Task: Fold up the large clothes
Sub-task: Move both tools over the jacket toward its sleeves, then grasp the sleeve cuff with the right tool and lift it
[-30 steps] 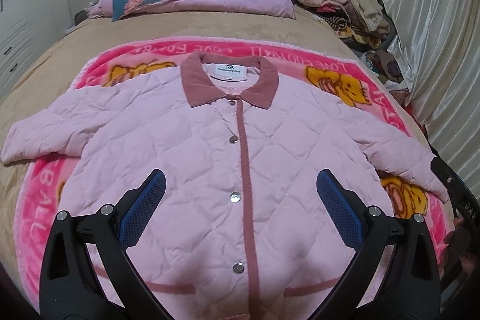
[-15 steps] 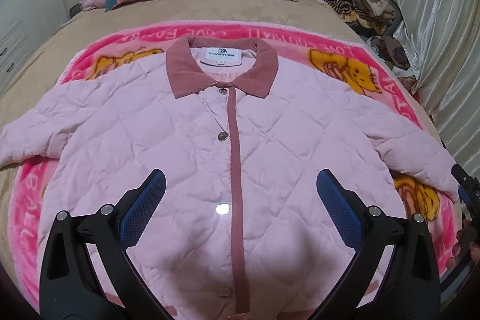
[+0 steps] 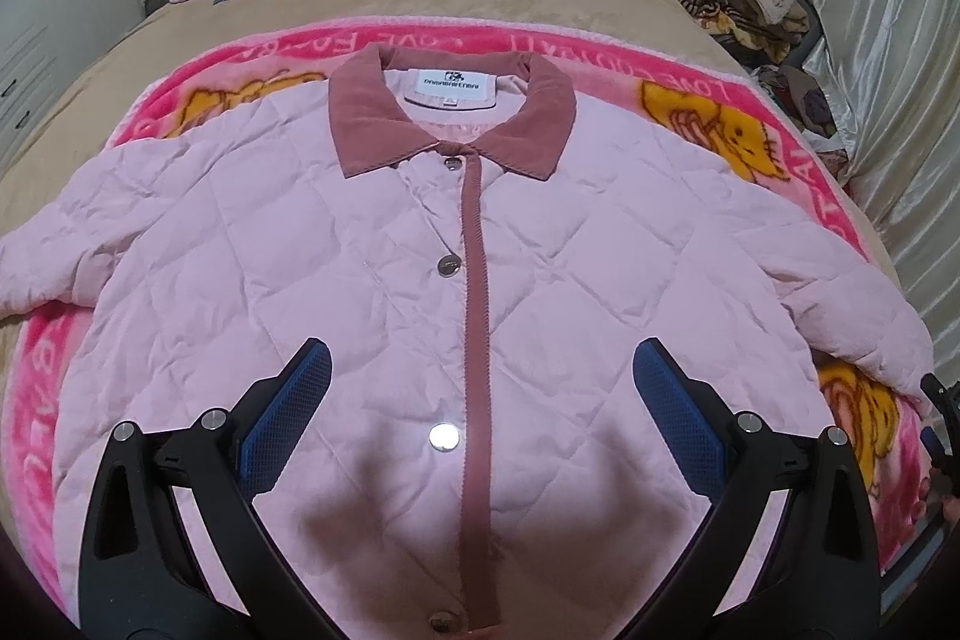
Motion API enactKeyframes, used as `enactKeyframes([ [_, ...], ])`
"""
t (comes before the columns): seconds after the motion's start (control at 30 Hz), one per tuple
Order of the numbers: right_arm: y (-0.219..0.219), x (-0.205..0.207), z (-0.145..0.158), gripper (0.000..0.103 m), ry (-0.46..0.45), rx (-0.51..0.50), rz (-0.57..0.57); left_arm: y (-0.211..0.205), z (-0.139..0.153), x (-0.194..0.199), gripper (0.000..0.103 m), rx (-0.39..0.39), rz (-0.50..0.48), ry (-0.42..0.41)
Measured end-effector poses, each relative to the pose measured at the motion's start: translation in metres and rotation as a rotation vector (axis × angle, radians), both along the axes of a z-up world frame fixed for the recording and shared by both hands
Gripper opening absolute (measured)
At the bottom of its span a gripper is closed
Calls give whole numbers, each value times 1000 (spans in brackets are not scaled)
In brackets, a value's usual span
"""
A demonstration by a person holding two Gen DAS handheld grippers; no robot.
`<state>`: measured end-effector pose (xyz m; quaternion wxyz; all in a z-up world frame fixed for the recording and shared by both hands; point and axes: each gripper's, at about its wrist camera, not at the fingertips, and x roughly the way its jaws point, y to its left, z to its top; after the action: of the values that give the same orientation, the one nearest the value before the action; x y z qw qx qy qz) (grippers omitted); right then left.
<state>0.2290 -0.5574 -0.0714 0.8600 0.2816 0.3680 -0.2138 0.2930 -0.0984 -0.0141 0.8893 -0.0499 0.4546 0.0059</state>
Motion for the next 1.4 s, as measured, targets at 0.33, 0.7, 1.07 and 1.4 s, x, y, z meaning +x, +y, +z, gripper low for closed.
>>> enactKeyframes([
  [0.33, -70, 18, -36, 99, 52, 130, -183, 13, -7, 7, 95, -4, 34, 19],
  [0.7, -114, 48, -39, 57, -28, 86, -253, 44, 9, 12, 95, -44, 82, -21],
  [1.07, -52, 57, 68, 26, -268, -138, 13, 65, 36, 8, 95, -44, 88, -47],
  [1.4, 59, 78, 146, 25, -396, -282, 300, 98, 63, 3, 95, -24, 104, -86],
])
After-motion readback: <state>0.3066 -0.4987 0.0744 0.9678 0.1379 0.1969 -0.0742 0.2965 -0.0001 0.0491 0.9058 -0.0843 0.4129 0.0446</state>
